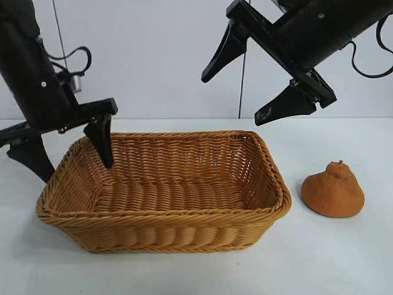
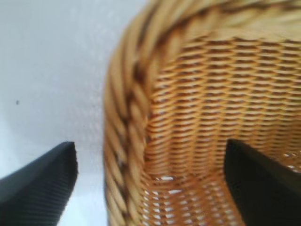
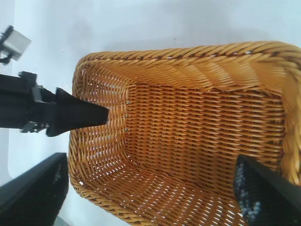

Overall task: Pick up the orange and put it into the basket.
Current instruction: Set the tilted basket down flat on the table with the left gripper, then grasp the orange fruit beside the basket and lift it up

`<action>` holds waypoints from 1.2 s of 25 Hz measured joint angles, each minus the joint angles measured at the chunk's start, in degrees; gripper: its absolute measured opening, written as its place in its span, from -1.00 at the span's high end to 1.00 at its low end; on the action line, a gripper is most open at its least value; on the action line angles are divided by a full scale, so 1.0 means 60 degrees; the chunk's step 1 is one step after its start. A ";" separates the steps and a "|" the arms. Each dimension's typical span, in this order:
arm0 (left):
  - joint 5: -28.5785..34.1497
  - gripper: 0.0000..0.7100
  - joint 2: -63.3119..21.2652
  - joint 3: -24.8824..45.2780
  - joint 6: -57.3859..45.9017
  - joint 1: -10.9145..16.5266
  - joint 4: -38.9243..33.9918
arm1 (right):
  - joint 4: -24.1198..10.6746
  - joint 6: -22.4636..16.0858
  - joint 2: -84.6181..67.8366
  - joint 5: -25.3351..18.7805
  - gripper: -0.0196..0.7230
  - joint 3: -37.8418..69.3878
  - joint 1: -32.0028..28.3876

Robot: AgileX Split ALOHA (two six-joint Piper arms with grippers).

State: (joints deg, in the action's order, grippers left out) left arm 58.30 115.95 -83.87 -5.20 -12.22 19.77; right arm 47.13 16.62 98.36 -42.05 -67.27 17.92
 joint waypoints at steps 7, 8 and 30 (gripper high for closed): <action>0.1385 -0.75 -0.0797 -0.1655 0.0000 0.0000 -0.2130 | 0.0000 0.0000 0.0000 0.0000 -0.81 0.0000 0.0000; 0.1597 -0.75 -0.0833 -0.1872 0.0000 0.0000 -0.2465 | 0.0000 0.0000 0.0000 0.0000 -0.81 0.0000 0.0000; 0.1864 -0.74 -0.4779 0.0599 0.0594 0.2160 -0.3109 | 0.0000 0.0000 0.0000 -0.0035 -0.81 -0.0004 0.0000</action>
State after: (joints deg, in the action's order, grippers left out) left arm 69.48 87.27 -80.28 -1.64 0.73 1.11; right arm 47.13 16.62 98.36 -42.26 -67.29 17.92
